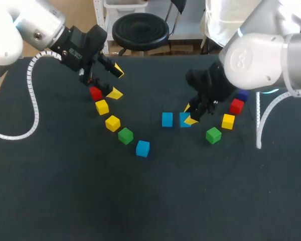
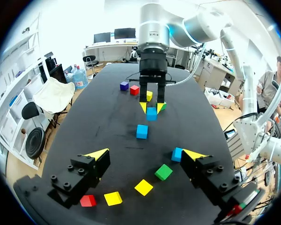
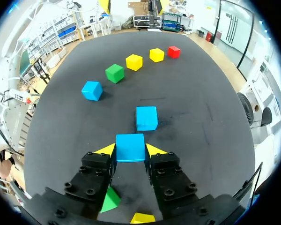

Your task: Place the blue cubes, place green cubes on the blue cubes, place the yellow cubes on the green cubes, then place the red cubes on the yellow cubes, and place purple cube on the red cubes.

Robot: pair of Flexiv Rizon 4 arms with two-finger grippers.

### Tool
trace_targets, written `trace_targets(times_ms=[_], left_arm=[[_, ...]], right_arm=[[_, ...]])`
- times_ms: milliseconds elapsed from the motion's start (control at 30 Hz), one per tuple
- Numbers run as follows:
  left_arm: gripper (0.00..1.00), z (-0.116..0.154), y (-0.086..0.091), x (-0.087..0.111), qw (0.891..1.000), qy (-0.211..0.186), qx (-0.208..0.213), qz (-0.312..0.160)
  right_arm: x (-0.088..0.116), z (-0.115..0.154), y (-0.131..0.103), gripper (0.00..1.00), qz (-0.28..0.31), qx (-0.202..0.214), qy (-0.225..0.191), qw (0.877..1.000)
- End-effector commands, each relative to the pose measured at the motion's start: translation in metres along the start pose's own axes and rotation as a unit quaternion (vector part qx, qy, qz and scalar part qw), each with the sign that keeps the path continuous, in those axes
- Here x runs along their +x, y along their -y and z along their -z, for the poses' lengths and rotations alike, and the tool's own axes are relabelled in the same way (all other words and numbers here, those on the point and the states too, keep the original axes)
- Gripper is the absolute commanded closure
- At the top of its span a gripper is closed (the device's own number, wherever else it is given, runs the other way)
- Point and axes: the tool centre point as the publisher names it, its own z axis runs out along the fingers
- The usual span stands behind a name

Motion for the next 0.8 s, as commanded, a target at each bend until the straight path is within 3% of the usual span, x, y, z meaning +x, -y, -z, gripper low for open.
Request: trace_targets(times_ms=[33,433,800], left_arm=[[0.0,0.0,0.0,0.0,1.0,-0.001,0.0,0.0],[0.0,0.0,0.0,0.0,1.0,-0.001,0.0,0.0],[0.0,0.0,0.0,0.0,1.0,-0.001,0.0,0.0]], right_arm=[[0.005,-0.006,-0.009,1.0,0.002,0.012,0.003,1.0],[0.015,-0.005,-0.003,1.0,0.02,0.027,0.001,0.999],[0.011,-0.005,0.007,1.0,0.033,0.02,0.002,0.999]])
